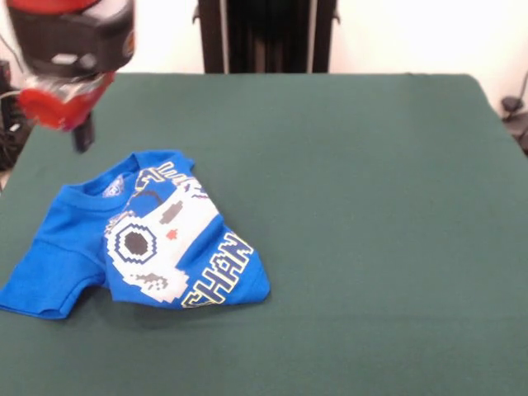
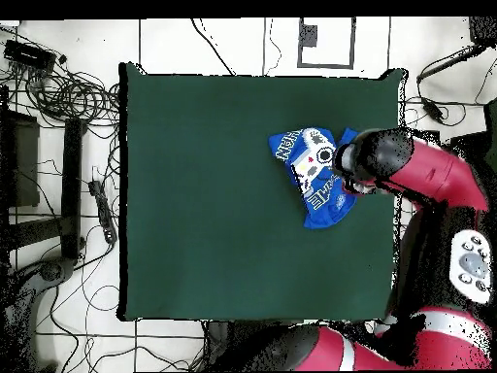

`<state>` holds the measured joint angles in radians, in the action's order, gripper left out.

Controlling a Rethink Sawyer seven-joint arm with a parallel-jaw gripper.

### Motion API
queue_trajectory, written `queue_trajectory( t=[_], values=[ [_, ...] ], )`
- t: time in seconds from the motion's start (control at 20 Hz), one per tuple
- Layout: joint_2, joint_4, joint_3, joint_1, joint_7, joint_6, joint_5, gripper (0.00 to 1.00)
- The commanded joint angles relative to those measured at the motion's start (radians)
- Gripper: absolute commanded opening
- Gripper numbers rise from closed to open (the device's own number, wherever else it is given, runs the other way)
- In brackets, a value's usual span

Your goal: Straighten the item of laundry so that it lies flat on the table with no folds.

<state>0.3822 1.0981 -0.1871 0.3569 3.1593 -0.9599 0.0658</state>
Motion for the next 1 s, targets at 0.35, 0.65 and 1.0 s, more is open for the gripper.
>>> queue_trajectory(
  t=[0.35, 0.65, 1.0],
  values=[
    [-0.308, -0.513, 0.128, -0.001, -0.21, -0.239, 0.06, 0.0],
    [-0.31, -0.594, 0.109, -0.029, -0.194, -0.332, 0.044, 0.0],
    [-0.28, -0.559, 0.112, -0.043, -0.169, -0.323, 0.018, 0.0]
  ],
)
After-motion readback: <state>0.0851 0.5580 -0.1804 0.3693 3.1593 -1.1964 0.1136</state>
